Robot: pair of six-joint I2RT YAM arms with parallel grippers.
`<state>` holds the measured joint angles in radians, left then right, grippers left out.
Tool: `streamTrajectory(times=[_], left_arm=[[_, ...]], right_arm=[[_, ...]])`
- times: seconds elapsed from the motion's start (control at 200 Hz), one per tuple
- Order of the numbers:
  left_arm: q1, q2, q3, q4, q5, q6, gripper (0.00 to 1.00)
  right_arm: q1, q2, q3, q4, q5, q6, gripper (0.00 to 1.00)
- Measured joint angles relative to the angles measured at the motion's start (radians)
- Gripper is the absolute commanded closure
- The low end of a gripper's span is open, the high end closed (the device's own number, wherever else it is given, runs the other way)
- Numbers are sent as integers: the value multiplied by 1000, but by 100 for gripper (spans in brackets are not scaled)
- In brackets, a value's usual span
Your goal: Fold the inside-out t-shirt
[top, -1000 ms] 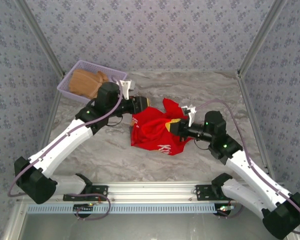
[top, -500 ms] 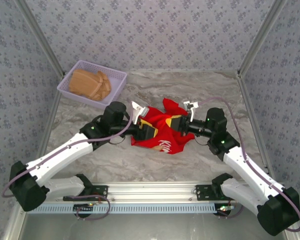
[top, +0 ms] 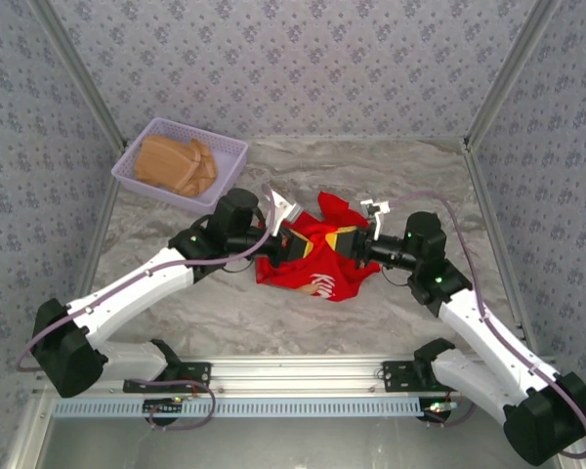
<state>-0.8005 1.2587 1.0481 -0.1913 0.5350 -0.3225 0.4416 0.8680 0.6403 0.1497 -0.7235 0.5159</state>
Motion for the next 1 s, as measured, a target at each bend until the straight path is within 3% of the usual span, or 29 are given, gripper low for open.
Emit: streamTrajectory(times=[0.14,0.32,0.46,0.59,0.754,0.859,0.999], left_arm=[[0,-29,6,4,5,-31,100],[0,-51,85,11,23,-131,100],[10,-48,154,-2,22,-189,100],[26,-32,182,-25,23,-239,100],[42,1,217,-82,9,-263,100],[42,8,231,-126,-21,-266,100],[42,8,232,-151,-43,-274,100]], right_arm=[[13,-21,42,-187,183,-101,100],[128,58,209,-425,530,-211,76],[187,71,281,-542,685,-302,65],[235,-18,282,-611,682,-387,62],[281,-97,281,-602,519,-428,62],[339,-71,270,-521,446,-418,60],[404,47,257,-434,487,-375,49]])
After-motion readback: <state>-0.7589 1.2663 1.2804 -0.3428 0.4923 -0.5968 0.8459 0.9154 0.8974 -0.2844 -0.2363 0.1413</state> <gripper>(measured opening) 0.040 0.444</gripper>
